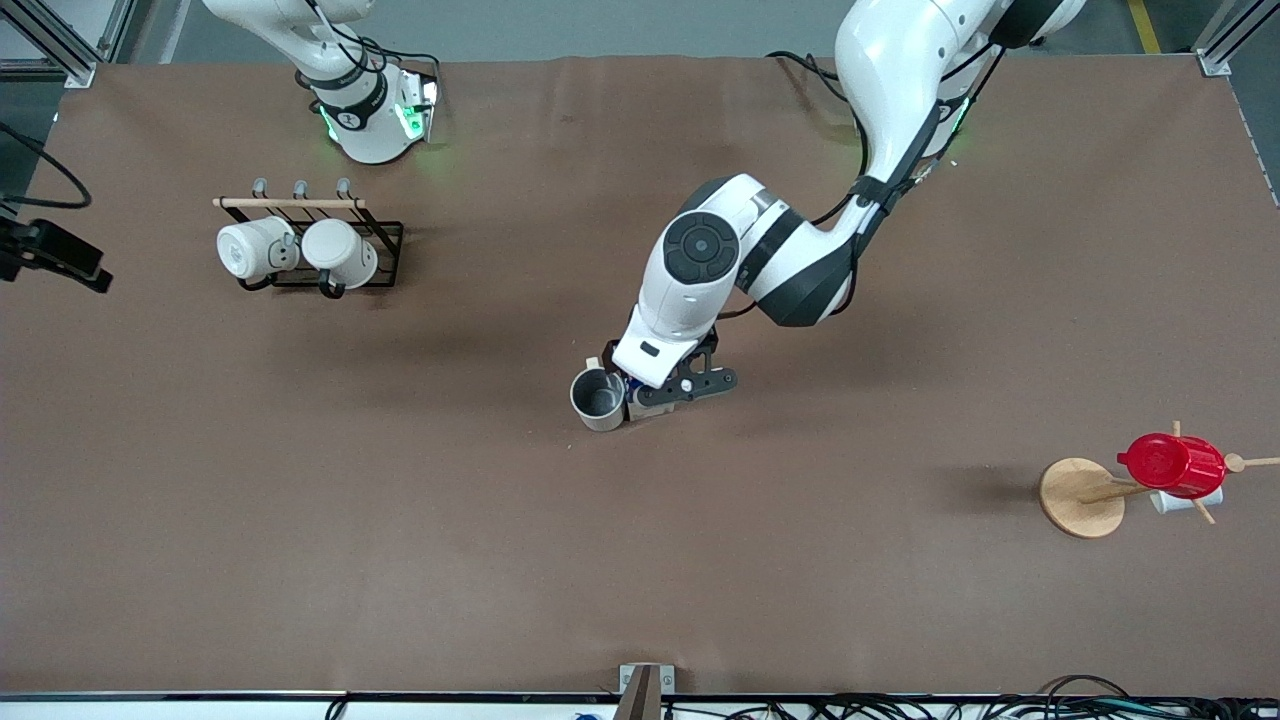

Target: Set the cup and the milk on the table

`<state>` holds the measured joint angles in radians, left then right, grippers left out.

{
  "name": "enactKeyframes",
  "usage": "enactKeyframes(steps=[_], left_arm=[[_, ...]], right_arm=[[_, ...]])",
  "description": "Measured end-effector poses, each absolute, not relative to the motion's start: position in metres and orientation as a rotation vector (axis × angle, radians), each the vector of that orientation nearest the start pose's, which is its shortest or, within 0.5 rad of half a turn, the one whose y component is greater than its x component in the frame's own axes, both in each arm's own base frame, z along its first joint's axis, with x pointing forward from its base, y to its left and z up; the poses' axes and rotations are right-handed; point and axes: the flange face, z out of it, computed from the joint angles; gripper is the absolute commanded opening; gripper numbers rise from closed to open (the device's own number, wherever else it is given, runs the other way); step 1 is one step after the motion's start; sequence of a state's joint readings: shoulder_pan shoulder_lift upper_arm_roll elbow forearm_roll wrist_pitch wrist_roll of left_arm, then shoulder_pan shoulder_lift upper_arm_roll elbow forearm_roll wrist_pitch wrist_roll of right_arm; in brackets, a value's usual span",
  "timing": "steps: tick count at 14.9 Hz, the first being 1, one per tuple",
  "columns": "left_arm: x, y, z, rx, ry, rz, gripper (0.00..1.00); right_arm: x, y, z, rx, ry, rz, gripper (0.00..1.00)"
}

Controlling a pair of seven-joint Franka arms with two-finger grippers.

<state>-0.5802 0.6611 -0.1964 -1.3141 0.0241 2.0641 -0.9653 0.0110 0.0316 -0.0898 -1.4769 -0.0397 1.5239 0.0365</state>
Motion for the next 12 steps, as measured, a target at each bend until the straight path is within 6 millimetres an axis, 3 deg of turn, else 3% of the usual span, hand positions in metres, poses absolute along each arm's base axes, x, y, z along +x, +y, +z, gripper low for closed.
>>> enactKeyframes(steps=[1, 3, 8, 12], left_arm=[[0.559, -0.483, 0.385, -3.242, -0.372, -0.028, 1.0], [0.576, -0.443, 0.438, -3.179, -0.368, -0.146, 1.0], [0.596, -0.296, 0.569, -3.04, -0.319, -0.229, 1.0], [0.588, -0.183, 0.634, -3.026, -0.102, -0.182, 1.0]], right_arm=[[0.558, -0.044, 0.647, -3.179, 0.173, -0.015, 1.0], [0.558, -0.035, 0.645, -3.177, 0.149, 0.001, 1.0], [0.559, -0.028, 0.643, -3.172, 0.129, 0.012, 1.0], [0.559, -0.028, 0.643, -3.162, 0.13, 0.013, 1.0]])
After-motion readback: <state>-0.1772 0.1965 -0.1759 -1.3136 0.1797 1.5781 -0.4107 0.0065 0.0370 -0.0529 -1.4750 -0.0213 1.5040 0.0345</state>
